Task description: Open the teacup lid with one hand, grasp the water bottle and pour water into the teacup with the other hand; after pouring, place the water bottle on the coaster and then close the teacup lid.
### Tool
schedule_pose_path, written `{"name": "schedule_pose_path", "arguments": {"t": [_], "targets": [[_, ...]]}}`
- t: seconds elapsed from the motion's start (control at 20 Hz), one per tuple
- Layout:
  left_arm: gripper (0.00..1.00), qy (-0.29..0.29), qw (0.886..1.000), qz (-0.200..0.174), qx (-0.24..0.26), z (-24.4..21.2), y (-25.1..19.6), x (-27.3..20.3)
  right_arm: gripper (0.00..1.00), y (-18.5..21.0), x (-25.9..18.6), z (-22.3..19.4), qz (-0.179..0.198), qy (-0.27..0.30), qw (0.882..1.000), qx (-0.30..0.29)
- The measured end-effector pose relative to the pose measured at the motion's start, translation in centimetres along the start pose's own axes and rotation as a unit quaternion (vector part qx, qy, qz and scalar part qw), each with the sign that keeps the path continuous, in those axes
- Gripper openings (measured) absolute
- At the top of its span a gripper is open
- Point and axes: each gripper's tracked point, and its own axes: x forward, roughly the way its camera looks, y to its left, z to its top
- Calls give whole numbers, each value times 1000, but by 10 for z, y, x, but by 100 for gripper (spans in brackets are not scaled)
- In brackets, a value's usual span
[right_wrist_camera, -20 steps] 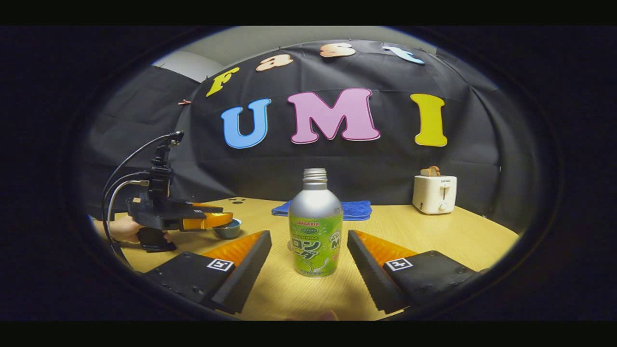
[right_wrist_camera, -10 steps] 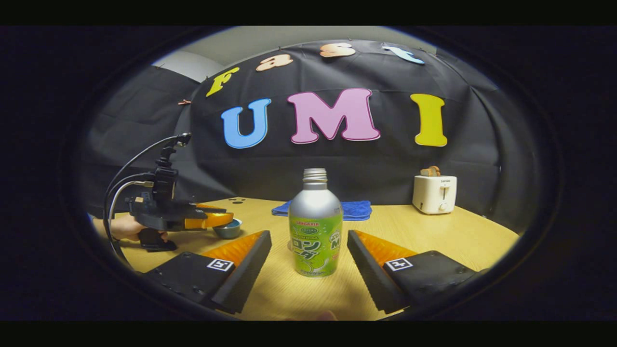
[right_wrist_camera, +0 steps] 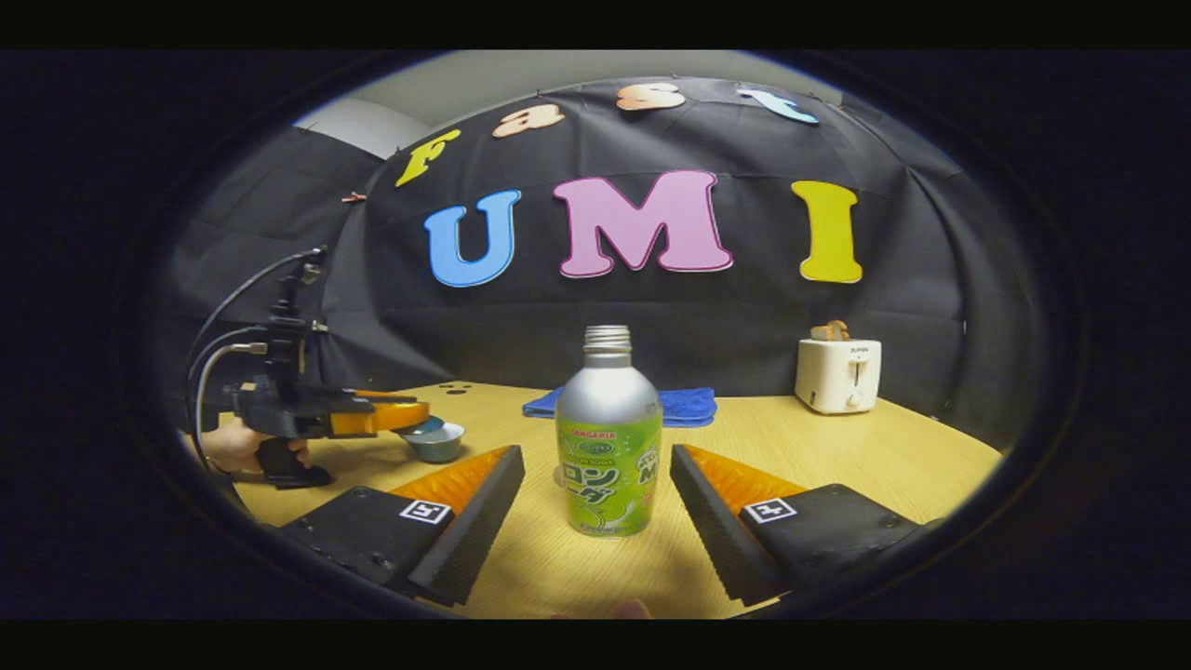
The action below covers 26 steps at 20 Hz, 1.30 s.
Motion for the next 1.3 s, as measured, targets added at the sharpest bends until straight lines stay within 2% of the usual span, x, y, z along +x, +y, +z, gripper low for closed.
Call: {"name": "schedule_pose_path", "arguments": {"t": [0.3,0.35,0.55,0.6,0.7,0.85,0.95,1.05,1.2,1.3], "targets": [[31,-59,997,23,-50,29,12,-56,98,-4,24,-1,-14,1,1000,0],[34,-63,996,27,-57,30,15,-64,98,-5,27,-2,-18,2,1000,0],[31,-76,994,38,-62,41,32,-86,98,-7,36,-2,-25,2,1000,0],[31,-80,994,38,-62,44,36,-90,89,-7,37,-2,-24,3,1000,0],[31,-80,994,34,-70,43,39,-95,81,-8,40,-2,-25,3,1000,-3],[31,-77,993,33,-81,44,49,-103,78,-16,47,6,-51,18,996,-65],[31,-76,993,44,-78,42,62,-106,79,-17,55,20,-64,21,989,-131],[31,-76,992,47,-84,43,70,-108,79,-12,65,31,-68,24,975,-210],[31,-78,991,51,-98,42,84,-111,79,7,84,46,-58,24,945,-320],[31,-77,990,59,-99,40,95,-113,79,18,98,47,-50,24,920,-387]]}}
